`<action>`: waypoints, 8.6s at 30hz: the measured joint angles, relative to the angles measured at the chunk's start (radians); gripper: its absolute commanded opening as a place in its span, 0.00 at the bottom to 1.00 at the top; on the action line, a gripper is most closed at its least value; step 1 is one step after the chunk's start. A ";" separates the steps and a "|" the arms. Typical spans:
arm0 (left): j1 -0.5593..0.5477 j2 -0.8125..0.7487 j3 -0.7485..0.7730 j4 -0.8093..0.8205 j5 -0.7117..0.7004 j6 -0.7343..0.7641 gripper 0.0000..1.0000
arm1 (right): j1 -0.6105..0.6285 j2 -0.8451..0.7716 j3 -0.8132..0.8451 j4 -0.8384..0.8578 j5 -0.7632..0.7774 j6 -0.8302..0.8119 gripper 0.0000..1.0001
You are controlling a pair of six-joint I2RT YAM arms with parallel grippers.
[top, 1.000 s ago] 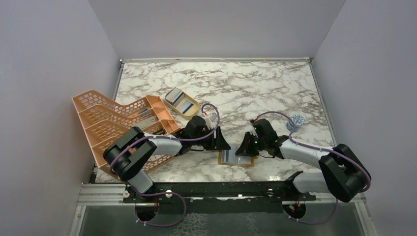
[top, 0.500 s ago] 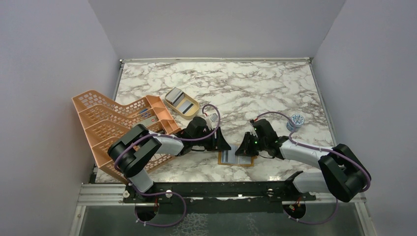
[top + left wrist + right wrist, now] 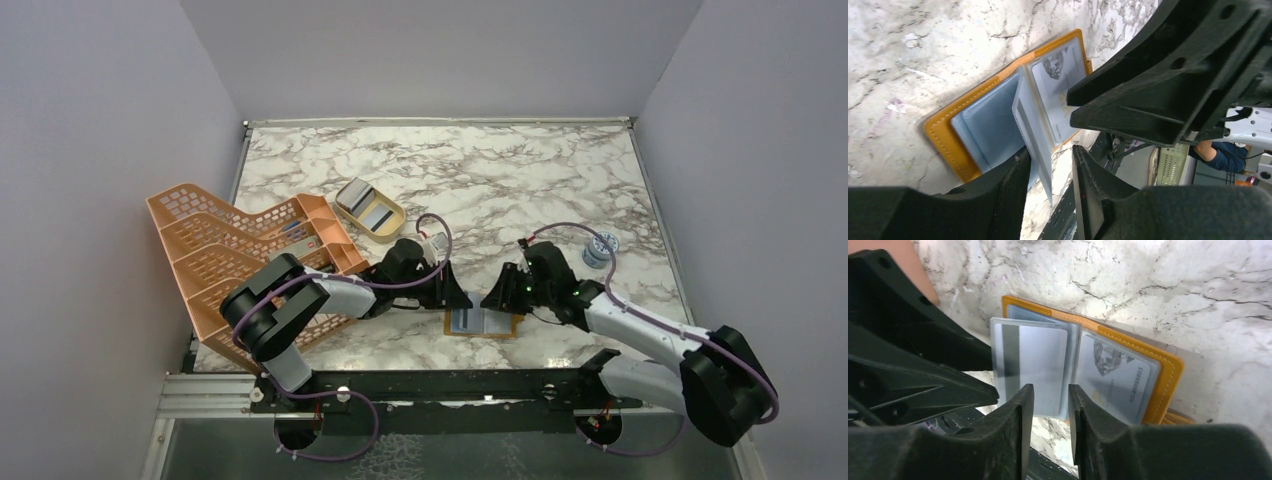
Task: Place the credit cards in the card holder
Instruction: Turn over the card slot in the card holder, then pick up the credit card from the storage box, then insert the credit card into the card holder.
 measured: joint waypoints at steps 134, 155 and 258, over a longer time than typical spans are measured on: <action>0.426 0.371 0.962 -1.049 -0.972 1.160 0.06 | 0.000 -0.408 0.066 -0.163 0.105 -0.086 0.45; 0.411 0.157 0.978 -1.140 -0.700 0.956 0.00 | 0.000 -0.417 0.037 -0.185 0.087 -0.052 0.43; -0.079 -0.011 0.070 -0.232 -0.161 -0.127 0.00 | 0.000 -0.165 -0.053 -0.240 0.217 0.060 0.20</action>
